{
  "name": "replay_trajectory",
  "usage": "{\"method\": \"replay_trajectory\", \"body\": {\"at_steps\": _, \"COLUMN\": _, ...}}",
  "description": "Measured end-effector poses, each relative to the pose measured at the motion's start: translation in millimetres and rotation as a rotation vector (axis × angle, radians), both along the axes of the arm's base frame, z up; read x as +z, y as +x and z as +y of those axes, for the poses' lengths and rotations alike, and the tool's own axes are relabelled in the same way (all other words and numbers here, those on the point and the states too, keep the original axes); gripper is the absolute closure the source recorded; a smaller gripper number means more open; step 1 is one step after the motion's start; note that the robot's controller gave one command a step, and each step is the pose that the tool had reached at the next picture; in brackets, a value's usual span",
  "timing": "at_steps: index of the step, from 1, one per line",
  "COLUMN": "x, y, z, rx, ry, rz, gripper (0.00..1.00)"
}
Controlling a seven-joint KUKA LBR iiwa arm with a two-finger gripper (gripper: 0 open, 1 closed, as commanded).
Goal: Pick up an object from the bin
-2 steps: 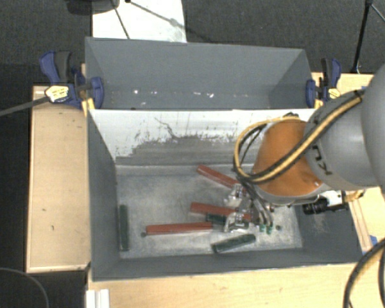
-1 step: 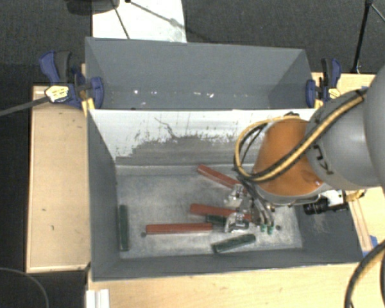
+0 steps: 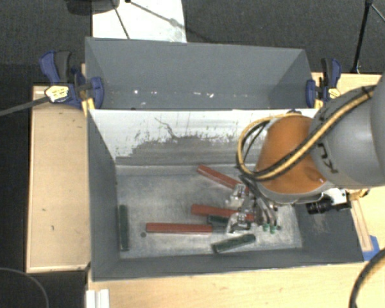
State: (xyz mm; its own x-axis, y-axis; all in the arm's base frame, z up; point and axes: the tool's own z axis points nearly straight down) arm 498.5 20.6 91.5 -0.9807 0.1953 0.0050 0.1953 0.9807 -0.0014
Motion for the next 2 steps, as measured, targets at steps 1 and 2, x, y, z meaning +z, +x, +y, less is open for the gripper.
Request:
{"method": "replay_trajectory", "body": {"at_steps": 1, "x": 20, "y": 0.2, "z": 0, "rx": 0.002, "ry": 0.001, "rz": -0.001, "gripper": 1.00}}
{"method": "replay_trajectory", "body": {"at_steps": 2, "x": 37, "y": 1.5, "z": 1, "rx": 0.002, "ry": 0.001, "rz": -0.006, "gripper": 1.00}}
